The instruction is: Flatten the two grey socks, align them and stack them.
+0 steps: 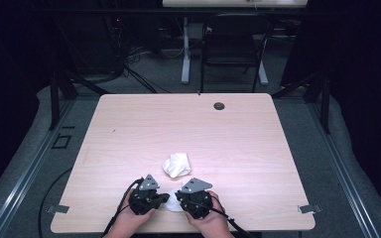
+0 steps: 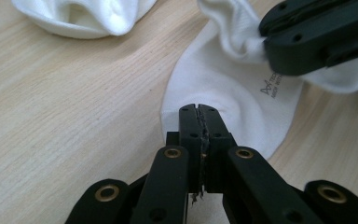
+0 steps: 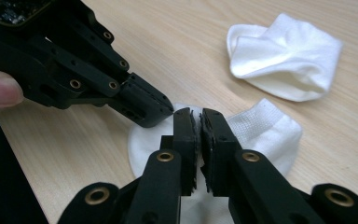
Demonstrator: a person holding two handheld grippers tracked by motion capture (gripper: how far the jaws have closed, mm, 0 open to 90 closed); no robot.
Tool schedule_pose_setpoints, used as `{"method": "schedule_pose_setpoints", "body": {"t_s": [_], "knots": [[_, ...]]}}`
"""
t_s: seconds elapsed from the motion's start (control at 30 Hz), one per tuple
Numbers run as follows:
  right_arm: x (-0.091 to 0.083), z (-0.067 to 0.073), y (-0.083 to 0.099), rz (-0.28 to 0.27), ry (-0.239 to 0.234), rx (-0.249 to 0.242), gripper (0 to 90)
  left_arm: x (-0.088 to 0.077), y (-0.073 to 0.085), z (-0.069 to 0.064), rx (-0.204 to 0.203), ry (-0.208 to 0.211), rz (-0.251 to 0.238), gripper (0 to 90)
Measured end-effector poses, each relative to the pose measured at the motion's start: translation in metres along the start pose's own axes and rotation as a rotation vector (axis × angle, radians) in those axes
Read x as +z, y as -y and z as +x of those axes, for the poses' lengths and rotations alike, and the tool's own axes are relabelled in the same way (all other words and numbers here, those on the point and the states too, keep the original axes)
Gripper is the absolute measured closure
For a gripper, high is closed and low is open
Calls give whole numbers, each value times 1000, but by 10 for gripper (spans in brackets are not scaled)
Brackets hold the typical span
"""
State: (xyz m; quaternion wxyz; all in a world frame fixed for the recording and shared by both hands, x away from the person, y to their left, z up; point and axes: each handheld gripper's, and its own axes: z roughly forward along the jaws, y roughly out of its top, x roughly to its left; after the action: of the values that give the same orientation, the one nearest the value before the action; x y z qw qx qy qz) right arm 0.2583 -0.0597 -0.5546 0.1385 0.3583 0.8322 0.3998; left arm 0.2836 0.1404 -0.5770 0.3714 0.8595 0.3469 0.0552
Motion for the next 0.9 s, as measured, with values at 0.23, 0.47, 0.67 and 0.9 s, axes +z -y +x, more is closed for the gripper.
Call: {"method": "schedule_pose_setpoints", "body": {"t_s": [0.23,0.47,0.67,0.9], "knots": [[-15,-8,-3,-32,18,9,852,-4,1,4,1,-20,14,894],[-30,-18,-6,-59,45,31,853,-8,2,9,-1,-27,30,894],[-43,-29,-1,-60,76,54,858,-11,3,13,0,-44,33,894],[-52,-42,10,-32,96,84,863,-12,4,15,-9,-54,35,894]]}}
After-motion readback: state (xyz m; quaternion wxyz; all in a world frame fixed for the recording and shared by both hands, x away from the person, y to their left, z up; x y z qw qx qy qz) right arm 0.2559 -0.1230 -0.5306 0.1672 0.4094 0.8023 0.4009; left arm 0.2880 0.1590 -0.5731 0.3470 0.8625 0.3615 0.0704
